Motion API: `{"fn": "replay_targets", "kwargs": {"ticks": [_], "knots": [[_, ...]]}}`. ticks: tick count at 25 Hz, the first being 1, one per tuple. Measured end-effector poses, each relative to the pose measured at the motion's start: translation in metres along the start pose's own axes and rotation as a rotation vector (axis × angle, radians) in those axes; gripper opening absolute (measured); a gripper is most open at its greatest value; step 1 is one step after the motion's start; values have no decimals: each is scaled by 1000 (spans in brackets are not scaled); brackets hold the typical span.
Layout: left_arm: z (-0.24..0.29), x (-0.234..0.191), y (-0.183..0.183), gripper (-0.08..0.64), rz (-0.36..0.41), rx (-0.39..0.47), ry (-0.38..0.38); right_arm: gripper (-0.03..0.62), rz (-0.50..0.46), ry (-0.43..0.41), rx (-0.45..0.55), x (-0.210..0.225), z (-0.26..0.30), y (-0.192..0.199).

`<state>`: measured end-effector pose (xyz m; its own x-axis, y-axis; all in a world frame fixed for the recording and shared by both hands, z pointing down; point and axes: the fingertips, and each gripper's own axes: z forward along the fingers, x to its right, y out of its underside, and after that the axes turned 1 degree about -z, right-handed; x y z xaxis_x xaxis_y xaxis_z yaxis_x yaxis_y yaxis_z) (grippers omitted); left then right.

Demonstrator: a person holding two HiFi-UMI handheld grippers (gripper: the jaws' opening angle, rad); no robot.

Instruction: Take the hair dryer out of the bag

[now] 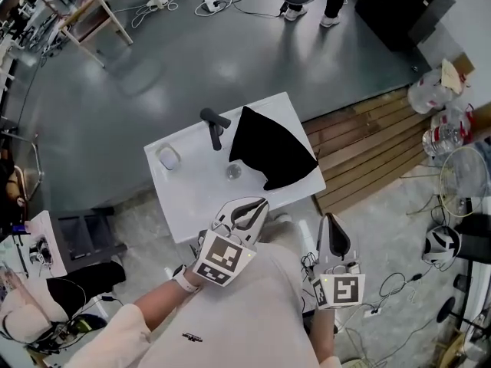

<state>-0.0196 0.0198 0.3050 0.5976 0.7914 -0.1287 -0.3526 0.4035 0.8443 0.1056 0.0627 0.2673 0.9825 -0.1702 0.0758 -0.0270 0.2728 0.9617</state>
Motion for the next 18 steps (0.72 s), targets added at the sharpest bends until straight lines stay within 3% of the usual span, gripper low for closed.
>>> {"fn": "replay_targets", "kwargs": {"ticks": [8,11,18], "knots": [[51,0,25,25,34,-110,10,11,45,-24,-49,27,20,20],[77,-2,40,109,43,-163,9,11,61,-44,-64,37,32,27],[136,-24,96,152,45,-283,-31,11,75,-100,-119,48,60,63]]}}
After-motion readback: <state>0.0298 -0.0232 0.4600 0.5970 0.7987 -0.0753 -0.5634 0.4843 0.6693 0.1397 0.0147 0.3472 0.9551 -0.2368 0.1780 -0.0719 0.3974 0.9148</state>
